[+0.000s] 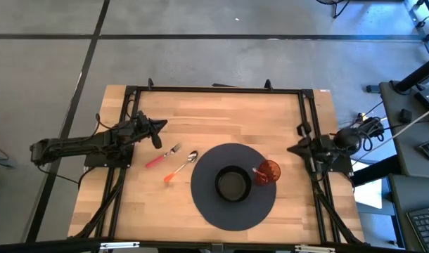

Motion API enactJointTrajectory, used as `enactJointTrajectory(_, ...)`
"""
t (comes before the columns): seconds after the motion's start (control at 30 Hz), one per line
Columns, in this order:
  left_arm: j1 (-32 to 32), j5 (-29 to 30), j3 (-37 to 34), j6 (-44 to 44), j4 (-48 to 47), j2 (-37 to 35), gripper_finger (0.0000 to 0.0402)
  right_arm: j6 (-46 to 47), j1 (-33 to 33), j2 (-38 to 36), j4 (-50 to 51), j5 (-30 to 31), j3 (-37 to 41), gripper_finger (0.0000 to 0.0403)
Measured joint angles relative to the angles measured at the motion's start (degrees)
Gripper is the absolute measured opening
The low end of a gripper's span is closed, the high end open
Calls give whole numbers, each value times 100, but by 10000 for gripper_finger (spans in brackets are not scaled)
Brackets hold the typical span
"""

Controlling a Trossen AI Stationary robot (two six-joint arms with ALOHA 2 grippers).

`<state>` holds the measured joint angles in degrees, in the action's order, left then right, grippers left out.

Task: Pick & Place Utensil
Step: Put the pink fork into the black bowl

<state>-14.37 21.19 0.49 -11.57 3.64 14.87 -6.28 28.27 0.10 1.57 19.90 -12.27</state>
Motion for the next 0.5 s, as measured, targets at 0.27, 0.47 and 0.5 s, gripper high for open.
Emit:
enactJointTrajectory(0.27, 13, -316, 168, -474, -362, 243, 3, -168, 0, -4, -756, -45, 330, 4)
enactJointTrajectory(0.47, 388, -539, 1429, -647, -1596, 846, 3, -150, 0, -2, -685, 88, 330, 4)
enactJointTrajectory(0.5, 461, -446, 1757, -750, -2054, 1016, 3, -105, 0, -2, -660, 105, 330, 4)
